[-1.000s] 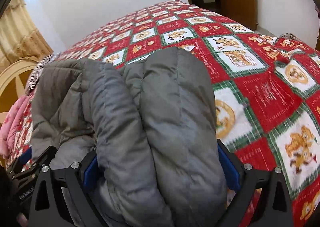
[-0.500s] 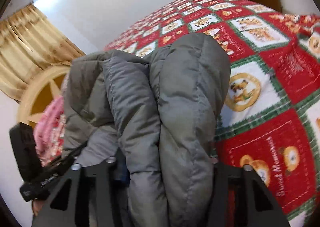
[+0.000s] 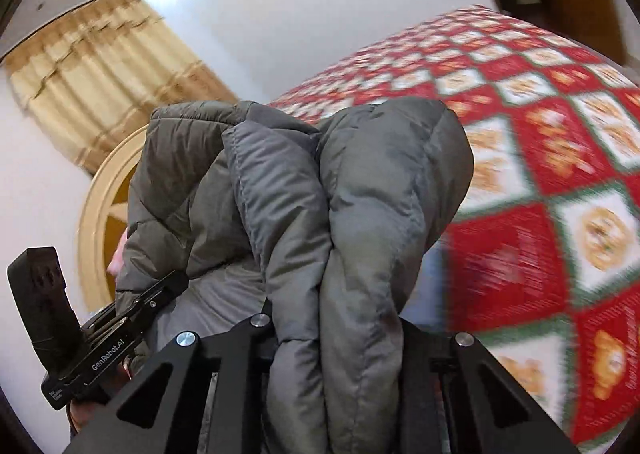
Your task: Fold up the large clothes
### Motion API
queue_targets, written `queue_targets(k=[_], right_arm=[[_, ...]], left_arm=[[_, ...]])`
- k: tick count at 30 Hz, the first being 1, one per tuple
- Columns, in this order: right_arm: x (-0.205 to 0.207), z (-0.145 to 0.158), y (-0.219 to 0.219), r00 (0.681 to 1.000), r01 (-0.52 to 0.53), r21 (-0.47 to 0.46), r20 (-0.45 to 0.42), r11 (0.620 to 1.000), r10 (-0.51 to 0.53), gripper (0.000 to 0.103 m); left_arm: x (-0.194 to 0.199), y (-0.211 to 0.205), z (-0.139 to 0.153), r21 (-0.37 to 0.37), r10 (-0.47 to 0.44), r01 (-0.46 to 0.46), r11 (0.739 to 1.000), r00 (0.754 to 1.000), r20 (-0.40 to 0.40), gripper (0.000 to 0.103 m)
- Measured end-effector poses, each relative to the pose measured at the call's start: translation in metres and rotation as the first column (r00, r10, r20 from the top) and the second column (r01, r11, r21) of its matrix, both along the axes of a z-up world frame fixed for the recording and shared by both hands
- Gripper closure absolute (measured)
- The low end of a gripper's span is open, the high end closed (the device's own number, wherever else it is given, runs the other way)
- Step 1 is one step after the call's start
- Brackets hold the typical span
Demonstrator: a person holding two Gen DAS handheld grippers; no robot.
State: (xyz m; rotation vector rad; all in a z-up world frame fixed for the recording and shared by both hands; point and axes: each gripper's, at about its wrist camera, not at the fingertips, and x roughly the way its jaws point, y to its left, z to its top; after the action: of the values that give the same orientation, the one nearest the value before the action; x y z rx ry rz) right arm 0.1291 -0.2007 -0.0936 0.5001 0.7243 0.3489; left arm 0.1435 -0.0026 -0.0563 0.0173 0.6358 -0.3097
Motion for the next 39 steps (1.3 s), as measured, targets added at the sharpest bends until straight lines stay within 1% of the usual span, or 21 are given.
queue_targets(k=[1,4,7,9,13,17,20,23,24,26,30,32,35,36,39], right_arm=[[0.005,0.003,0.008,1.0,-0.019,0.004,0.004,1.0,0.019,0.084],[0.026,0.015,0.05,0.994,-0.104,0.014,0.025,0.995,0.103,0.084],[0.042,0.021,0.087,0.985,-0.169,0.007,0.042,0.986,0.168,0.084],[0.054,0.022,0.117,0.975,-0.219,0.0,0.044,0.976,0.219,0.084],[0.075,0.017,0.164,0.956,-0.293,-0.007,0.031,0.956,0.293,0.084],[0.089,0.008,0.2,0.94,-0.342,-0.023,0.008,0.94,0.342,0.084],[0.098,-0.004,0.217,0.933,-0.359,-0.027,-0.02,0.933,0.359,0.084],[0.105,-0.025,0.226,0.928,-0.368,-0.022,-0.071,0.929,0.366,0.084],[0.108,-0.032,0.227,0.926,-0.369,-0.018,-0.087,0.929,0.366,0.084],[0.112,-0.043,0.229,0.924,-0.37,-0.011,-0.112,0.929,0.367,0.084],[0.115,-0.051,0.231,0.92,-0.377,-0.022,-0.127,0.926,0.371,0.084],[0.118,-0.053,0.233,0.919,-0.378,-0.034,-0.132,0.925,0.371,0.084],[0.123,-0.056,0.237,0.918,-0.382,-0.05,-0.138,0.923,0.372,0.083],[0.124,-0.058,0.237,0.917,-0.382,-0.05,-0.144,0.923,0.372,0.082],[0.124,-0.061,0.235,0.914,-0.383,-0.057,-0.167,0.922,0.369,0.078]], left_arm=[[0.0,0.016,0.004,0.001,0.027,-0.027,1.0,1.0,0.007,0.081],[0.005,0.046,0.007,0.004,0.092,-0.092,0.996,0.996,0.014,0.081],[0.006,0.079,0.007,0.02,0.17,-0.17,0.985,0.985,0.022,0.081],[0.008,0.094,0.003,0.029,0.208,-0.209,0.977,0.978,0.022,0.081],[0.011,0.132,-0.007,0.03,0.284,-0.284,0.958,0.959,0.006,0.081],[0.015,0.157,-0.02,0.025,0.322,-0.321,0.947,0.947,-0.02,0.081],[0.019,0.17,-0.035,0.029,0.333,-0.332,0.943,0.942,-0.05,0.081],[0.024,0.176,-0.051,0.044,0.339,-0.337,0.941,0.938,-0.075,0.075],[0.025,0.176,-0.056,0.055,0.345,-0.341,0.938,0.935,-0.077,0.071],[0.022,0.177,-0.062,0.055,0.347,-0.343,0.938,0.935,-0.079,0.069],[0.022,0.176,-0.066,0.069,0.355,-0.35,0.934,0.932,-0.077,0.063],[0.022,0.176,-0.068,0.072,0.365,-0.36,0.93,0.928,-0.081,0.058],[0.025,0.183,-0.074,0.066,0.384,-0.379,0.923,0.919,-0.091,0.045],[0.026,0.184,-0.075,0.068,0.392,-0.387,0.92,0.915,-0.092,0.039],[0.028,0.187,-0.078,0.07,0.397,-0.391,0.918,0.912,-0.102,0.034]])
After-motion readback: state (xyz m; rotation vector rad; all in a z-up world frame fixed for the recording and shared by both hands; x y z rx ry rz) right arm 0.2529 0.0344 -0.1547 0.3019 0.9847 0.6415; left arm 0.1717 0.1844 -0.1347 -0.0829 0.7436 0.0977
